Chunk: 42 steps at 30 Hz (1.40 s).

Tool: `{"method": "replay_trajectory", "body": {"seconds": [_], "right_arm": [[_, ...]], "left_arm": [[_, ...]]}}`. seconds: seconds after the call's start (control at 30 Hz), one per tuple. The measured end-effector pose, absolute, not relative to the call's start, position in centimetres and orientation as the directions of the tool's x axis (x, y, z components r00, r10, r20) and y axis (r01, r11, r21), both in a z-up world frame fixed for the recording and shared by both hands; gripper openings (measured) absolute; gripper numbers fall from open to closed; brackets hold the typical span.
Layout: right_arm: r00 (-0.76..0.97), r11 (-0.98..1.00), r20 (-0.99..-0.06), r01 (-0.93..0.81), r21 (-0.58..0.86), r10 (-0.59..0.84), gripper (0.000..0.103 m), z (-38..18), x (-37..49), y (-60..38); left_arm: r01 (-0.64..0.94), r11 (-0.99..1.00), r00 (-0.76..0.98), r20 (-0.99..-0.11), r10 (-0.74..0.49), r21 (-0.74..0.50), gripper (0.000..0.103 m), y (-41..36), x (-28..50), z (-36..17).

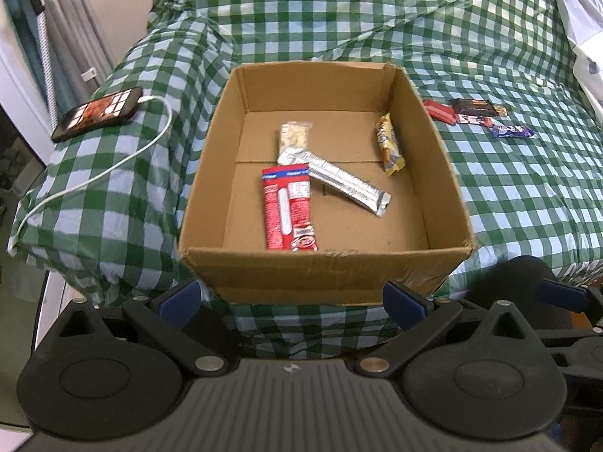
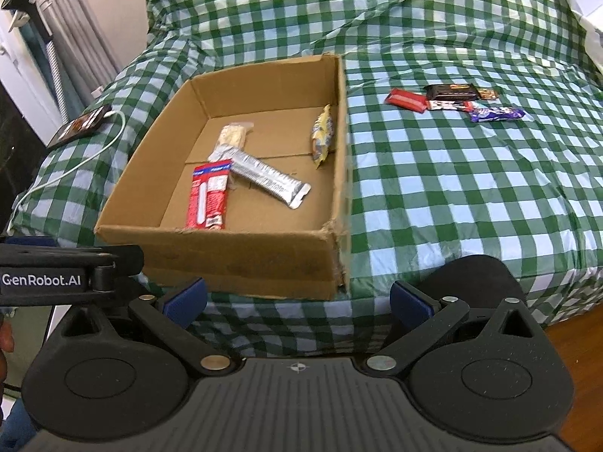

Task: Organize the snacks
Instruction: 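Swing both tools from the box toward the snack bars on the bed, then grasp the dark chocolate bar with the left tool while the right tool grasps the purple bar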

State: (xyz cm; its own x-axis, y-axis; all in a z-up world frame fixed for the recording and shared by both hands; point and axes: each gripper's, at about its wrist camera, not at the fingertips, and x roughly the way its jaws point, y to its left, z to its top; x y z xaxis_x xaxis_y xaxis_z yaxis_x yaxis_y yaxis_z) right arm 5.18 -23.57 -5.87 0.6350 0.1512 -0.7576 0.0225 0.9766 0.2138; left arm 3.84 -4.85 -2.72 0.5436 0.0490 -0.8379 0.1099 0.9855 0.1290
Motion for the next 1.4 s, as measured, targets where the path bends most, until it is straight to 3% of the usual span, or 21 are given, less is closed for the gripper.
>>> {"method": "replay_trajectory", "body": {"seconds": [0.53,0.9,1.23,1.4], "right_arm": [[0.675,0.942,-0.737,0.246,0.229,0.003,0.102,-6.0,7.3,-34.2],[0.665,0.887,-0.739,0.4,0.23,-0.108,0.102,-8.4,11.7,-43.6],[0.66,0.826,-0.736,0.493,0.274,-0.151,0.102,-11.8,22.9,-53.1],[0.639,0.774,-0.755,0.549,0.314,-0.148,0.102,-15.0,30.5,-56.9]], "left_arm": [[0.253,0.957,0.539,-0.842,-0.016,0.143,0.103,-12.9,8.8,-1.4],[0.336,0.936,0.508,-0.857,-0.084,0.108,0.103,-22.4,18.8,-1.4],[0.506,0.82,0.54,-0.84,-0.06,0.266,0.103,-36.3,34.3,-9.4],[0.602,0.751,0.481,-0.874,-0.068,0.273,0.103,-41.5,40.8,-15.7]]}}
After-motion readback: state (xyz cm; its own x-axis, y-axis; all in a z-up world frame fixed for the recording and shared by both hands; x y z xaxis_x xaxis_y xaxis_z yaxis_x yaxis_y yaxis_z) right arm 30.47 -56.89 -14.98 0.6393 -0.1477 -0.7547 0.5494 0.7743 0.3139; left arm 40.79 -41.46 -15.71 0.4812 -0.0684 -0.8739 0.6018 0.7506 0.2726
